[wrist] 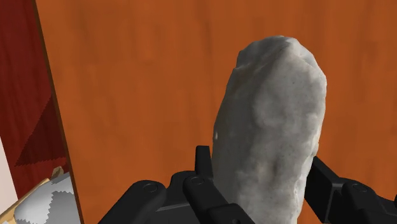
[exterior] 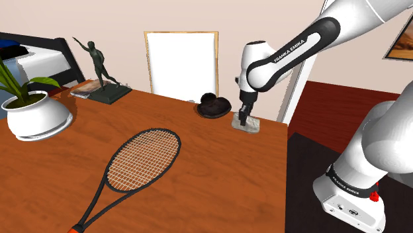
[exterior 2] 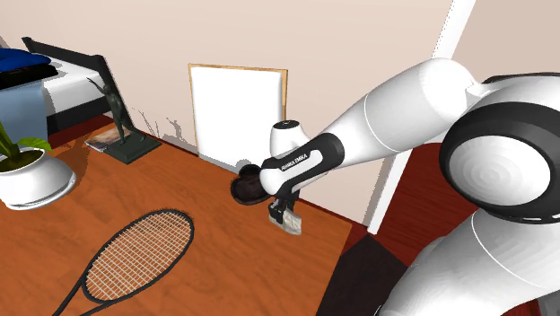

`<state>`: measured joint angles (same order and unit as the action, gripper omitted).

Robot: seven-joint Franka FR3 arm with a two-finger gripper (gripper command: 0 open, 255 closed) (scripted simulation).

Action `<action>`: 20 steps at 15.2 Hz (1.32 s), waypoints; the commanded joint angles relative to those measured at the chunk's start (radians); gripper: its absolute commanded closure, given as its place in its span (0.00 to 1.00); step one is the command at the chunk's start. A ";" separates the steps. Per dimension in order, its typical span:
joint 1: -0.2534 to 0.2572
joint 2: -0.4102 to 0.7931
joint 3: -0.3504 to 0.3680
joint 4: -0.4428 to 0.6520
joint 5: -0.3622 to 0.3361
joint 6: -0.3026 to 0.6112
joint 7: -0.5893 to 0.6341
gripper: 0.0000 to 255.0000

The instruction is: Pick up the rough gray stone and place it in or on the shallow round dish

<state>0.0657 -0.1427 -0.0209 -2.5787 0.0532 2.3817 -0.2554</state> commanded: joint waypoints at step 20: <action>-0.004 -0.149 0.001 0.094 -0.014 -0.245 0.015 1.00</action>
<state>0.0622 -0.2837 -0.0193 -2.4963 0.0407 2.1561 -0.2403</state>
